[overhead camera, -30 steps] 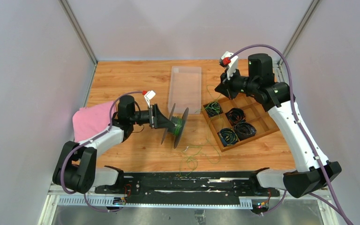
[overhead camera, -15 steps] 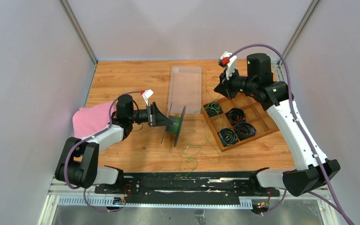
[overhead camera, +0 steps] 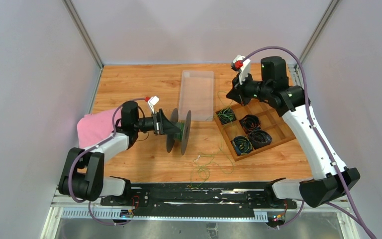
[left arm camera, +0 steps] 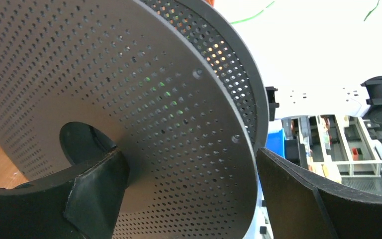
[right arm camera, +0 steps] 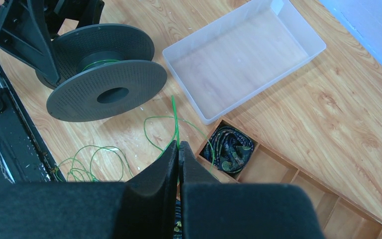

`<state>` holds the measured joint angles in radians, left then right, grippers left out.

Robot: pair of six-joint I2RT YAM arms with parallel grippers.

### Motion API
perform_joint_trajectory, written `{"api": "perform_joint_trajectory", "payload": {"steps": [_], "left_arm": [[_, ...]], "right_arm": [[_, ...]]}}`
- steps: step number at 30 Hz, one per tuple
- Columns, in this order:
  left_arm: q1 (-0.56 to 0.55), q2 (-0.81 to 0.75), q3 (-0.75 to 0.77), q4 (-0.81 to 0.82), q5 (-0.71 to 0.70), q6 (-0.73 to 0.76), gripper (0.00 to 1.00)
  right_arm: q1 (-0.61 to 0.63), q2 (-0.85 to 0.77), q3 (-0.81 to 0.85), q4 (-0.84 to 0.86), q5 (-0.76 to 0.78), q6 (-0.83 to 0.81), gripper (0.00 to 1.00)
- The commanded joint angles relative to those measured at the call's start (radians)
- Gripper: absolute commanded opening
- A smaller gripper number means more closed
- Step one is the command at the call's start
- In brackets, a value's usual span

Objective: Wrap the cables

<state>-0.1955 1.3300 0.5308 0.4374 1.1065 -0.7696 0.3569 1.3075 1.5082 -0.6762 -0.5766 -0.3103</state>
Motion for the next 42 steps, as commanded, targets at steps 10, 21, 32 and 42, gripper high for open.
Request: {"api": "perform_joint_trajectory", "payload": {"steps": [10,21,32,42], "left_arm": [[0.029,-0.100,0.093,-0.401,-0.035,0.353,0.98],[0.058,-0.193,0.245,-0.824,-0.154,0.667,0.98],[0.067,-0.381,0.445,-0.926,-0.475,0.775,0.99],[-0.180,-0.249,0.699,-0.810,-0.363,0.630,0.91]], "right_arm": [[-0.012,-0.015,-0.010,0.013,-0.029,0.015,0.01],[0.027,0.000,0.015,0.001,-0.010,0.007,0.00],[0.114,0.045,0.075,0.068,-0.061,0.081,0.01],[0.147,0.080,0.205,0.133,0.110,0.308,0.01]]}}
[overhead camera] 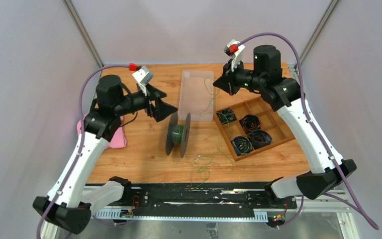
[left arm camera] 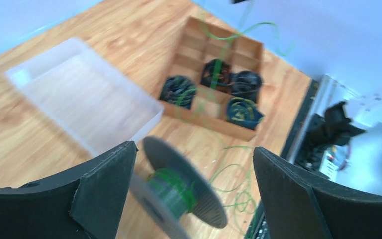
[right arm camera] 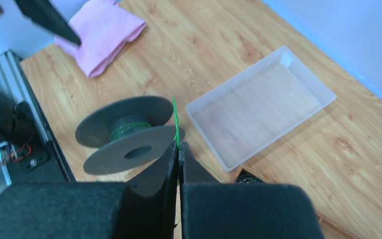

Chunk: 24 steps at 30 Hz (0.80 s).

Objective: Wrap the cables

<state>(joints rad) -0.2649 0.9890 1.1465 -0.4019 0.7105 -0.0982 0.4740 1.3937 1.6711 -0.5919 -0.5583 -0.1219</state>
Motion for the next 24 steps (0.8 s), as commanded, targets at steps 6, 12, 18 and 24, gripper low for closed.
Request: {"api": "perform_joint_trajectory", "payload": {"steps": [6,12,18,24], "left_arm": [[-0.239,0.250,0.189,0.198,0.179,-0.208,0.86],[-0.304,0.332,0.203,0.377,0.108,-0.320,0.81],[-0.309,0.396,0.225,0.425,0.106,-0.408,0.76],[-0.325,0.419,0.205,0.476,0.112,-0.448,0.71]], "right_arm": [[0.039,-0.030,0.036,0.066,0.165,0.141,0.01],[0.039,-0.038,0.008,0.072,0.150,0.142,0.01],[0.039,-0.038,0.007,0.075,0.144,0.139,0.01],[0.040,-0.028,0.007,0.079,0.146,0.138,0.01]]}}
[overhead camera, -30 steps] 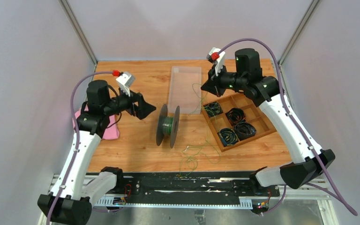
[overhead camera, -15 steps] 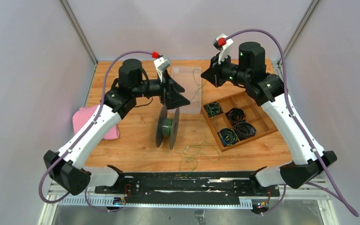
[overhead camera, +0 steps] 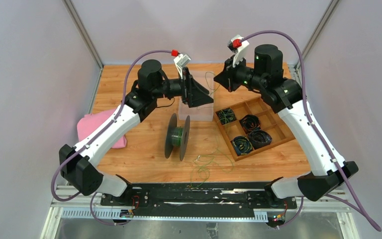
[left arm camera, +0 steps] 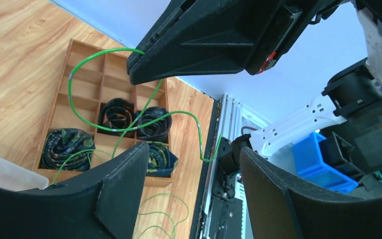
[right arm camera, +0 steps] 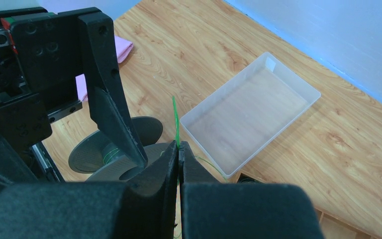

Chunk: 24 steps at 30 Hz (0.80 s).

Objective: Wrap the cables

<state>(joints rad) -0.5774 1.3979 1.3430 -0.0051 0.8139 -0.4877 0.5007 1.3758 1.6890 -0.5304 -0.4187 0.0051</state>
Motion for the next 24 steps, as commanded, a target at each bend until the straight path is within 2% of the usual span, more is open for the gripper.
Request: {"api": "perform_joint_trajectory", "payload": {"steps": [1,14,21,24], "left_arm": [[-0.016,0.015,0.009,0.090,0.013,-0.070,0.69],[-0.019,0.006,-0.040,0.136,0.015,-0.086,0.43],[-0.022,0.005,-0.063,0.137,0.009,-0.080,0.47],[-0.024,0.005,-0.064,0.137,0.010,-0.078,0.42]], "right_arm": [[0.013,-0.009,-0.012,0.018,0.006,0.011,0.01],[0.012,-0.023,-0.041,0.028,0.014,0.006,0.00],[0.012,-0.026,-0.037,0.029,0.014,0.007,0.00],[0.012,-0.026,-0.039,0.029,0.016,0.005,0.01]]}}
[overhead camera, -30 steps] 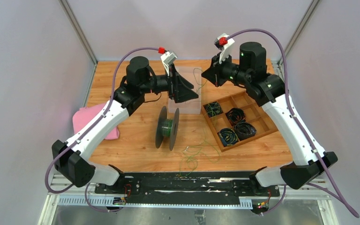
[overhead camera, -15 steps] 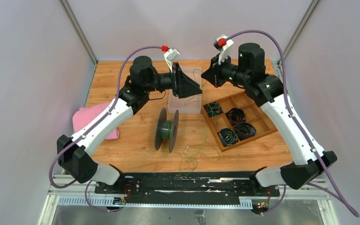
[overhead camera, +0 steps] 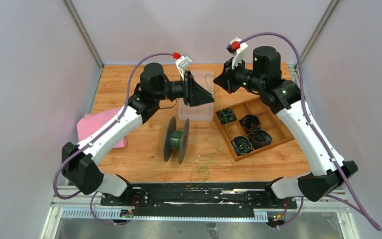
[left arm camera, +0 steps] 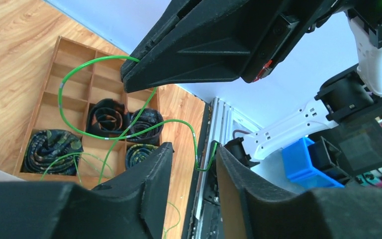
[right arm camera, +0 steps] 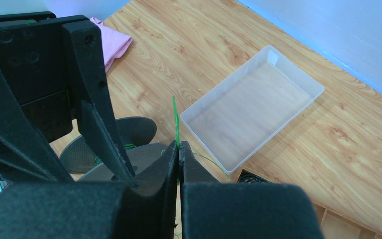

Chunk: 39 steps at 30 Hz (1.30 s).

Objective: Wrap the cables

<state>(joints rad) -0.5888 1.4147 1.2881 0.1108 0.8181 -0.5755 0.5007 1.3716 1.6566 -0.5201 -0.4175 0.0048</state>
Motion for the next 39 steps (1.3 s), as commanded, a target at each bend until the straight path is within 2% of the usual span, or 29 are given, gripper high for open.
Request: {"api": "perform_joint_trajectory", "payload": {"steps": [1,3,7,8,11,15,17,19,23,29,34,39], "left_arm": [[-0.014,-0.013,-0.010,0.020,0.006,0.011,0.39],[-0.014,-0.011,-0.012,0.021,0.004,0.010,0.33],[-0.014,-0.021,-0.016,0.017,0.010,0.029,0.03],[-0.014,-0.030,-0.015,-0.013,0.001,0.065,0.01],[-0.013,-0.060,0.042,-0.258,-0.052,0.293,0.00],[-0.013,-0.081,0.190,-0.661,-0.183,0.654,0.00],[-0.013,-0.084,0.245,-0.810,-0.272,0.771,0.00],[-0.013,-0.098,0.269,-0.887,-0.323,0.841,0.00],[-0.013,-0.131,0.278,-0.982,-0.325,0.924,0.00],[-0.014,-0.177,0.229,-0.995,-0.282,0.982,0.00],[-0.039,-0.139,0.249,-0.994,-0.184,0.962,0.00],[-0.071,-0.085,0.287,-0.994,-0.134,0.928,0.00]], "right_arm": [[0.013,-0.022,-0.009,0.019,0.016,0.005,0.01],[0.013,-0.023,-0.017,0.021,0.017,0.003,0.01],[0.012,-0.040,-0.040,0.027,0.033,-0.013,0.01],[0.011,-0.047,-0.048,0.027,0.046,-0.022,0.01],[0.005,-0.083,-0.089,0.028,0.092,-0.062,0.00],[0.000,-0.147,-0.166,0.027,0.142,-0.131,0.00],[-0.002,-0.172,-0.213,0.027,0.181,-0.172,0.01],[-0.004,-0.194,-0.259,0.026,0.191,-0.221,0.01],[-0.004,-0.239,-0.334,-0.002,0.112,-0.316,0.01],[-0.004,-0.292,-0.394,-0.132,-0.080,-0.461,0.06],[-0.003,-0.299,-0.400,-0.143,-0.285,-0.469,0.22],[-0.002,-0.228,-0.329,-0.102,-0.407,-0.422,0.39]]}}
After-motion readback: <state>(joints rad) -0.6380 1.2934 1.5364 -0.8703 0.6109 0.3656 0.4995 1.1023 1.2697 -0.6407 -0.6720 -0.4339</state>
